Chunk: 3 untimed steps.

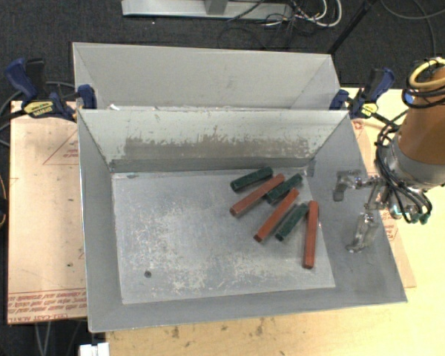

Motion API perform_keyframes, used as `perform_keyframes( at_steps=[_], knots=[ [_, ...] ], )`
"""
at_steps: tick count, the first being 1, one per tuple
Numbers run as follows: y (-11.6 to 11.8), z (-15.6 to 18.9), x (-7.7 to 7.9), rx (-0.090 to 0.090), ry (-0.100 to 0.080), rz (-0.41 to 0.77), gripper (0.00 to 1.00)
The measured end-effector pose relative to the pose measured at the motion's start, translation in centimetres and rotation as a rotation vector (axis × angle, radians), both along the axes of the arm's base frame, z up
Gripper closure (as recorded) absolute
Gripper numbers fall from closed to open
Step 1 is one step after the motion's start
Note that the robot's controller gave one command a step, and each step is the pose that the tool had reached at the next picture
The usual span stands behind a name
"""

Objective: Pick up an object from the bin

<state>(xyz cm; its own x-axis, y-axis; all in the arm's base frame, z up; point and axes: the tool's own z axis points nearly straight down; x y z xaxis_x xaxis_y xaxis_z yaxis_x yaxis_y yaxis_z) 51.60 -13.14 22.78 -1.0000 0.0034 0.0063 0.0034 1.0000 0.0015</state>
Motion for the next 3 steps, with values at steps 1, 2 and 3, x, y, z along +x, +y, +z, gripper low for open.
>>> perform_keyframes(
  at_steps=[1, 2, 3],
  knots=[
    [1.8, -10.1, 4.2, 0.001, -0.003, 0.017, 0.00],
    [3.4, -15.7, 1.8, 0.000, -0.009, 0.390, 0.00],
    [3.6, -15.1, 2.2, -0.003, -0.024, 0.396, 1.00]
  ],
)
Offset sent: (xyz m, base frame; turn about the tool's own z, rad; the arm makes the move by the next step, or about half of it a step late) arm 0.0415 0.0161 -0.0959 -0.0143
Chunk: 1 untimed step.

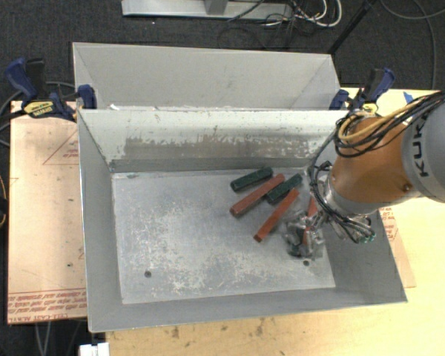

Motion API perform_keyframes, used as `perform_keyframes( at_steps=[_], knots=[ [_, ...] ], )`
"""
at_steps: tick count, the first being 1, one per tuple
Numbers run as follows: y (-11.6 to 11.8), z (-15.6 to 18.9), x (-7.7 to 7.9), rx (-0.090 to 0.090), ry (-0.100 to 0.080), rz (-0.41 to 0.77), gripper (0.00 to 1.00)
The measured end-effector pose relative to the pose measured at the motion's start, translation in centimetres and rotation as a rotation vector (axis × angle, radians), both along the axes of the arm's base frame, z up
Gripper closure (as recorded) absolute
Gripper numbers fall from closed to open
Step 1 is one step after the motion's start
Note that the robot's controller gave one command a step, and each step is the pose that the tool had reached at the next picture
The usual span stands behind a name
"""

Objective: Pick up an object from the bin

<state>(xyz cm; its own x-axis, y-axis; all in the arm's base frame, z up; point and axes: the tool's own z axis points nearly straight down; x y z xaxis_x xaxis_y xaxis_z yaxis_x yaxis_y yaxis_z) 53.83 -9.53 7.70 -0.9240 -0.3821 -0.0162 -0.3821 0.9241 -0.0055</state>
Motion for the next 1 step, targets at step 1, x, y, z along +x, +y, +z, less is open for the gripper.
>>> perform_keyframes(
  at_steps=[1],
  knots=[
    [0.20, 8.67, 3.51, -0.004, 0.006, 0.206, 1.00]
  ],
)
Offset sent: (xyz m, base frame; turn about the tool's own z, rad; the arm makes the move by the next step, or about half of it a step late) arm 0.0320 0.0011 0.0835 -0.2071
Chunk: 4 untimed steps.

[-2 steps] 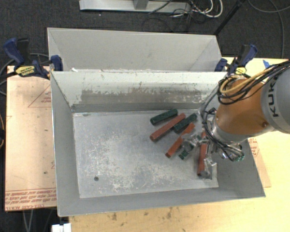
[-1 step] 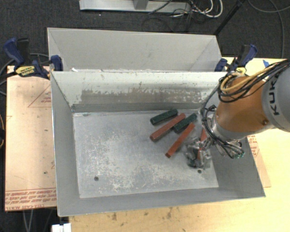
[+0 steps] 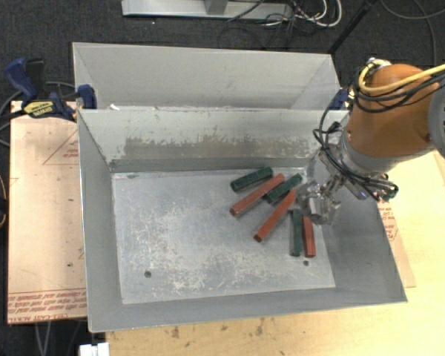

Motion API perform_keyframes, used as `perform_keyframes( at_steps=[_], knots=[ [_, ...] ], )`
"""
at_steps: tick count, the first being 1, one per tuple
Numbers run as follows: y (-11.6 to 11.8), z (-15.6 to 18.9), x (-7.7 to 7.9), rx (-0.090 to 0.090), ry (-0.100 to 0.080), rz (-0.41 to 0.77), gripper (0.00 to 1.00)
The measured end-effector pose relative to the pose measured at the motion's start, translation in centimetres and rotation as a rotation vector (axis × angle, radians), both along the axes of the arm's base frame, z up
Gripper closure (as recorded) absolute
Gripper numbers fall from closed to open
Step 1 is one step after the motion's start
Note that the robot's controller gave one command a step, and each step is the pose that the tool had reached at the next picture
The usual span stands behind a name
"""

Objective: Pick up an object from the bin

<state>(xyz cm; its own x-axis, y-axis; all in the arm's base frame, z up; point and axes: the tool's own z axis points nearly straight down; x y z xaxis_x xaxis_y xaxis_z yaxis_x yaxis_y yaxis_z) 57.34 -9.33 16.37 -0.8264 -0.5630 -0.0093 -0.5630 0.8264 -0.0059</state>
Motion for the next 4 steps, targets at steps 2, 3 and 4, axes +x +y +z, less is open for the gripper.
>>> perform_keyframes(
  at_steps=[2, 3, 4],
  knots=[
    [-1.6, -9.5, -0.6, 0.002, 0.014, 0.382, 0.00],
    [-1.7, -9.4, -0.5, 0.000, 0.010, 0.382, 1.00],
    [-0.2, 6.4, -1.1, -0.006, 0.001, 0.571, 1.00]
  ],
)
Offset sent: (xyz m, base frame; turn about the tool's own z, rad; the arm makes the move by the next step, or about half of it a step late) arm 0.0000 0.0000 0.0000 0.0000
